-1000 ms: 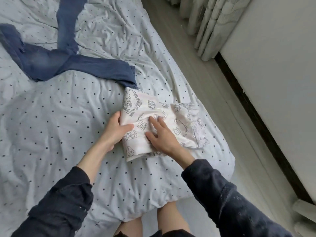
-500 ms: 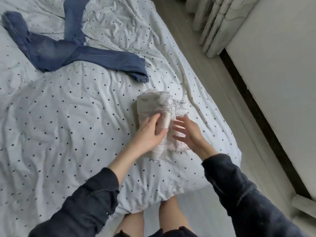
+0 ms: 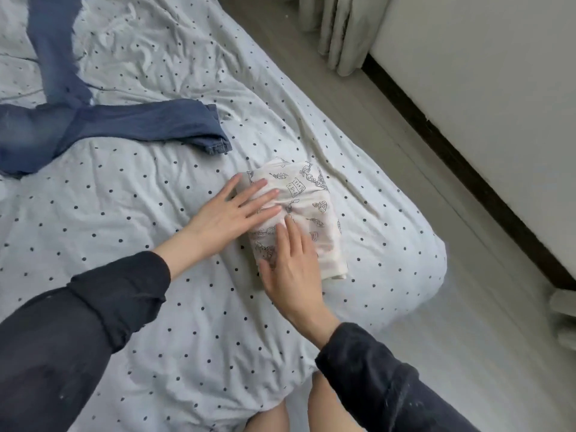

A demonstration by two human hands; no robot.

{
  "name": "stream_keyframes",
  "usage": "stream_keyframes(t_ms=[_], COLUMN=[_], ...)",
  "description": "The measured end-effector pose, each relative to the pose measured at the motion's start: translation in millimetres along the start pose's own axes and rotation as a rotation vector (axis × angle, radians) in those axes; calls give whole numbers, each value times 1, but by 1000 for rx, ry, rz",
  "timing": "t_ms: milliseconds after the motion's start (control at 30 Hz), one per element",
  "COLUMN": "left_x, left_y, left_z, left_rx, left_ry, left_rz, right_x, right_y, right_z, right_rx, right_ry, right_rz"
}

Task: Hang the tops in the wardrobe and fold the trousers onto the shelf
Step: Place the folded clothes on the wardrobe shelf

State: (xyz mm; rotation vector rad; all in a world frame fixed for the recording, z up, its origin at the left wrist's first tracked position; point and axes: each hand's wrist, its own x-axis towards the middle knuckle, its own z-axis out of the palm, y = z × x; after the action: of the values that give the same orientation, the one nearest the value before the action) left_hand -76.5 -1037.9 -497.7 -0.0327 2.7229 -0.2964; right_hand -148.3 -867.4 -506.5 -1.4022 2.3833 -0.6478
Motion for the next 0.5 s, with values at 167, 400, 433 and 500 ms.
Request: stream_keyframes(t_ms=[167,400,433,500], left_x=[46,55,54,53], left_y=[-8,-1,0,6], left_z=[17,58,55,47], left_rx=[177,82,87,95], left_ry=[320,528,534,559], left_rz=[266,202,202,210], right_x=[0,11,10,8], right_y=[10,15,17,21], right_z=[41,58,53,39], right_rx=[-245,-300,-309,-357], right_ry=[-116,-131,-124,-128], right_rz=[300,367,376,378])
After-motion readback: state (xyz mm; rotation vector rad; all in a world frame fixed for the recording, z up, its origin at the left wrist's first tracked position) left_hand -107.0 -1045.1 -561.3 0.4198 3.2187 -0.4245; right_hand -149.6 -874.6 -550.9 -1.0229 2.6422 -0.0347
